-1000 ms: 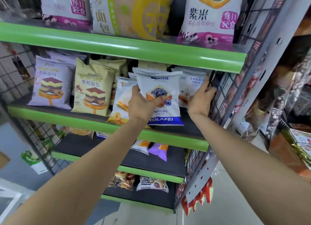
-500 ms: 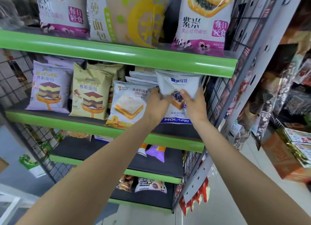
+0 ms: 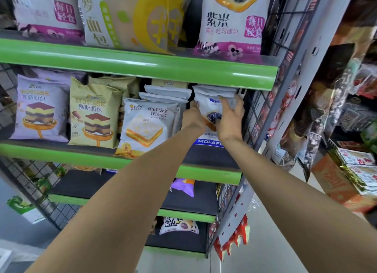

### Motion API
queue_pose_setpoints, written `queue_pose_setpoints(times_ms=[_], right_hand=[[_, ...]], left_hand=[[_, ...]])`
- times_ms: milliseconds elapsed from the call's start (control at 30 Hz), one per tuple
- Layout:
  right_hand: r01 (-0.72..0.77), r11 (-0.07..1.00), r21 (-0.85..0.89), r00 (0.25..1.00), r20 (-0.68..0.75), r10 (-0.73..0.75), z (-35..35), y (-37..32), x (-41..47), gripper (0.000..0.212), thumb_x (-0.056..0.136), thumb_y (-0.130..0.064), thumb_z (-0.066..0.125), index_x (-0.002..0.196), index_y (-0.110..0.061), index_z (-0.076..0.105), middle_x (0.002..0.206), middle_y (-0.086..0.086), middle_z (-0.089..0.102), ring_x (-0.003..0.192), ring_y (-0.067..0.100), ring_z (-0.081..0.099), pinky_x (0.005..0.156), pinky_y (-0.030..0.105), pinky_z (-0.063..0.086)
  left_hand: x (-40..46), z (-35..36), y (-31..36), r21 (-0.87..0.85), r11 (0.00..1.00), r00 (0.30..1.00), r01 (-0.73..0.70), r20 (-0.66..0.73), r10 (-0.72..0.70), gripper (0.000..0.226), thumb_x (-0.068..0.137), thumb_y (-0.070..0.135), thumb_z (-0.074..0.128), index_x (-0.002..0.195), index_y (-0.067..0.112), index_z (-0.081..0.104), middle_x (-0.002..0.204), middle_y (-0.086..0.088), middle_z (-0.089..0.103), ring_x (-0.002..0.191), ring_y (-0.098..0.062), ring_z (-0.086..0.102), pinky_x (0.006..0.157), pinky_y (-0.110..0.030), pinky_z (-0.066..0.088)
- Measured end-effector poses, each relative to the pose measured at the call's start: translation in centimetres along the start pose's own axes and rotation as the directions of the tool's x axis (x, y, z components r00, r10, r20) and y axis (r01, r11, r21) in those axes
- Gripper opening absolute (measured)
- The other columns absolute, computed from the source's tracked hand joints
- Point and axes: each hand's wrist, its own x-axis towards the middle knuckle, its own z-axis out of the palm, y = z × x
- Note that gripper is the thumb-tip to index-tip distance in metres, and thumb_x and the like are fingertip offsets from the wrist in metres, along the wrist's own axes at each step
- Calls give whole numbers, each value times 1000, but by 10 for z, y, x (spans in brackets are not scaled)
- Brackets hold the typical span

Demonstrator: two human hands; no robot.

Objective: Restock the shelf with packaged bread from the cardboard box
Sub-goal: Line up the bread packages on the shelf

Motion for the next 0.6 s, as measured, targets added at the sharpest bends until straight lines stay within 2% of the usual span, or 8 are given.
queue_pose_setpoints(times_ms=[67, 167, 267, 367, 467, 600], right_hand=[[38, 995, -96, 998, 58, -32, 2, 1, 1, 62, 86, 12, 46, 140, -18, 40, 156, 11, 3, 146, 24, 3, 118, 29, 14], [26, 994, -102, 997, 70, -19, 4, -5, -7, 55, 88, 2, 55, 138, -16, 42, 153, 10, 15, 142, 25, 13, 114, 28, 20], [26, 999, -48, 994, 103, -21, -6, -34, -24, 45, 88, 4, 50, 130, -11, 50, 141, 12, 34, 130, 29, 33, 100, 26, 30], [28, 999, -41, 968, 252, -17, -19, -78, -42, 49, 84, 10, 45, 128, -11, 52, 132, 14, 44, 124, 29, 39, 93, 25, 31], [60, 998, 3, 913, 405, -56, -23, -128, -60, 42, 85, 7, 48, 122, -9, 58, 124, 15, 54, 117, 31, 49, 88, 32, 39], [137, 984, 118, 778, 602, -180, -14, -215, -87, 30, 88, 0, 49, 115, -8, 61, 116, 13, 62, 107, 30, 57, 82, 34, 45]], left_hand=[[0, 3, -2, 1, 1000, 1000, -9, -6, 9, 49, 95, 6, 46, 141, 7, 27, 127, -18, 56, 115, -32, 56, 86, -34, 44], [-10, -5, -3, 21, 1000, 999, -18, -28, 18, 43, 95, 7, 46, 135, 2, 32, 129, -18, 55, 118, -32, 53, 86, -32, 41], [-29, -36, -2, -12, 1000, 997, -29, -75, 28, 38, 93, 5, 47, 130, 0, 39, 124, -21, 58, 118, -33, 53, 89, -32, 38], [-55, -81, -12, -145, 989, 998, 32, -46, -39, 30, 92, 4, 43, 121, 5, 52, 114, -19, 65, 106, -32, 62, 88, -35, 49], [-85, -136, -25, -239, 967, 994, 85, -41, -97, 21, 93, 9, 48, 111, 6, 59, 105, -15, 68, 92, -27, 67, 77, -33, 54], [-120, -216, -52, -235, 949, 960, 212, -134, -248, 19, 91, 21, 58, 105, 9, 63, 92, -11, 67, 72, -21, 65, 58, -26, 51]])
